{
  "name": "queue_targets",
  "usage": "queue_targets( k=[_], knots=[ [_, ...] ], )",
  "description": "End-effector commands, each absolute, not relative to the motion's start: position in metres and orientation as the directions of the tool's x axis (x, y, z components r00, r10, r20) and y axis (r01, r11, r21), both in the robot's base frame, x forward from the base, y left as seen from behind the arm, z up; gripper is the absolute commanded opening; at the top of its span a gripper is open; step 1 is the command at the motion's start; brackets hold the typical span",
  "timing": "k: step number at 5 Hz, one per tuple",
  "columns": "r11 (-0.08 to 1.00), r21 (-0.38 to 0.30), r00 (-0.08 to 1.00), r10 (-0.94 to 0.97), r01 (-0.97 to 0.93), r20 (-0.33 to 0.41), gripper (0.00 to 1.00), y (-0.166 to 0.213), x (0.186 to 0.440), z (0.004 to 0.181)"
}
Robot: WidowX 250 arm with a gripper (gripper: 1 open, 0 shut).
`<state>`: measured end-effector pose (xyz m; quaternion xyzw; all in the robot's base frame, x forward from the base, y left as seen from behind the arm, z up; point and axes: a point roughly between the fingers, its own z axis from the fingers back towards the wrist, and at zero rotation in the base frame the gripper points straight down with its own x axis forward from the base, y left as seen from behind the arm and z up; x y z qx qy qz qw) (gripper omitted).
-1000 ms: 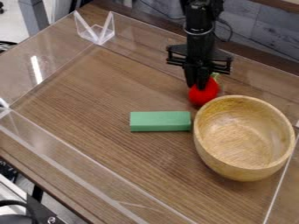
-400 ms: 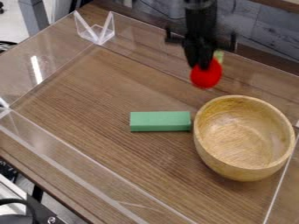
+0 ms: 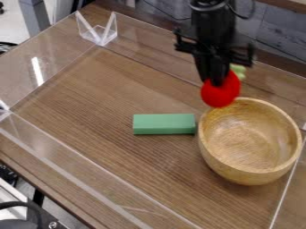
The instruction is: Move the red fruit to the right
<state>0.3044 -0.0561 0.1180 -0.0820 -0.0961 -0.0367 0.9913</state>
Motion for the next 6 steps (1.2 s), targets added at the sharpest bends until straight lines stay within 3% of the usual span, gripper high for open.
queue_targets(
  k=[1,2,4,6],
  knots=[
    [0.980,-0.157,0.969,-0.085,0.123,0.231,0.00,-0.087,0.294,0.128],
    [0.981,-0.159,0.975,-0.078,0.112,0.208,0.00,-0.116,0.284,0.119],
    [0.988,-0.150,0.983,0.055,-0.029,0.175,0.00,-0.120,0.271,0.087],
    [0.987,-0.126,0.984,-0.074,0.095,0.160,0.00,-0.101,0.282,0.088]
  ],
)
